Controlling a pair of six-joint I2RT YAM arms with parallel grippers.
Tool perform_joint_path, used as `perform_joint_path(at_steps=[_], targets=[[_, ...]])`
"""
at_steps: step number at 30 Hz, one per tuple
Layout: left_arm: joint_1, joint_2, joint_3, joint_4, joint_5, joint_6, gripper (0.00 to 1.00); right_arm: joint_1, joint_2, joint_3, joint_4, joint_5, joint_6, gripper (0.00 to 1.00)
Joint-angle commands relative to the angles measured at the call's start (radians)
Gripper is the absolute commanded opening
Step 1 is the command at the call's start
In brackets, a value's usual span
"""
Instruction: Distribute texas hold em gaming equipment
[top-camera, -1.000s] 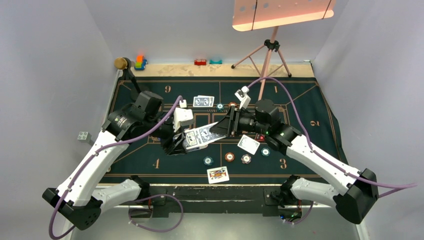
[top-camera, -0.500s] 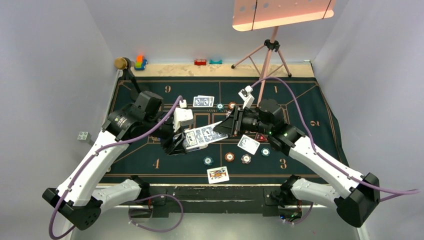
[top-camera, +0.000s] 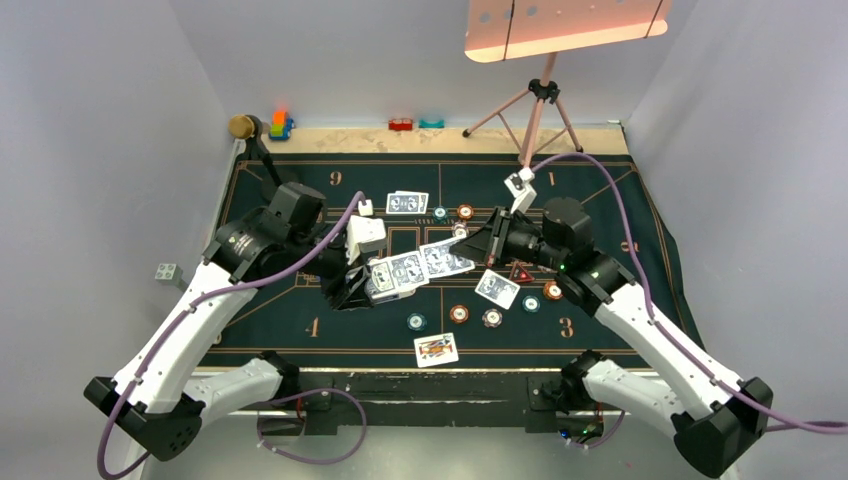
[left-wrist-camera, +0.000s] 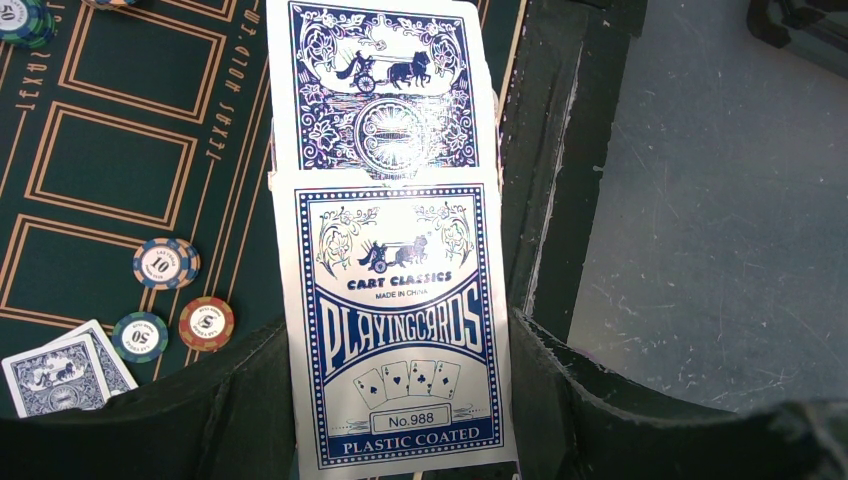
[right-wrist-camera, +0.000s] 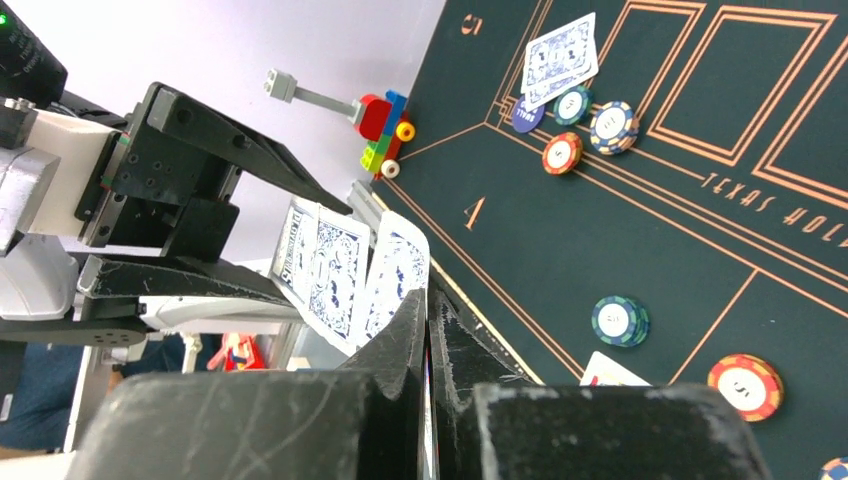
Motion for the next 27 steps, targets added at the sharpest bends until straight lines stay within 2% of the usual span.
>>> perform_joint_path(at_steps=[1,10,17,27], targets=[[0.006,-0.024,0.029,0.029,0.034,-0.008,0.0,-0.042,-0.054,0.016,-0.053,0.02,-0.038,0.0],[0.008,-0.03,0.029,0.026,0.032,-0.008,0.0,-0.198,-0.106,-0.104,-0.058,-0.006,-0.028,0.0],[0.008,-0.033,0.025,0.025,0.038,-0.012,0.0,-0.289,-0.048,-0.258,-0.032,0.115,-0.061,0.0],[0.008,-0.018,-0.025,0.026,0.115,-0.049,0.0,-0.311,0.06,-0.357,-0.014,0.32,-0.069,0.0]])
